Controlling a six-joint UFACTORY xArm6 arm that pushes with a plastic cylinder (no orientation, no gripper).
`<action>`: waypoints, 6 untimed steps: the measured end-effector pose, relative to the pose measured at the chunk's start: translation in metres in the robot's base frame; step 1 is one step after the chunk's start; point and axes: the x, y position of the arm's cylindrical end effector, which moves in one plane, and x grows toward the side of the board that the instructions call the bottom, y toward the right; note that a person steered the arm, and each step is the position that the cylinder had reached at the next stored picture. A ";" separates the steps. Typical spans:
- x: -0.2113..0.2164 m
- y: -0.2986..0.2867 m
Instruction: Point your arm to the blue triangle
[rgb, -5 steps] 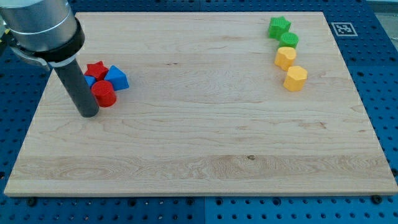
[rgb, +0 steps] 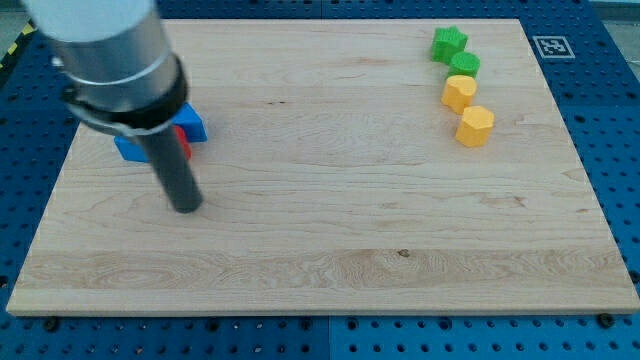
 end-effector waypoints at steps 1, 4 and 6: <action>-0.022 0.044; -0.109 0.055; -0.109 0.018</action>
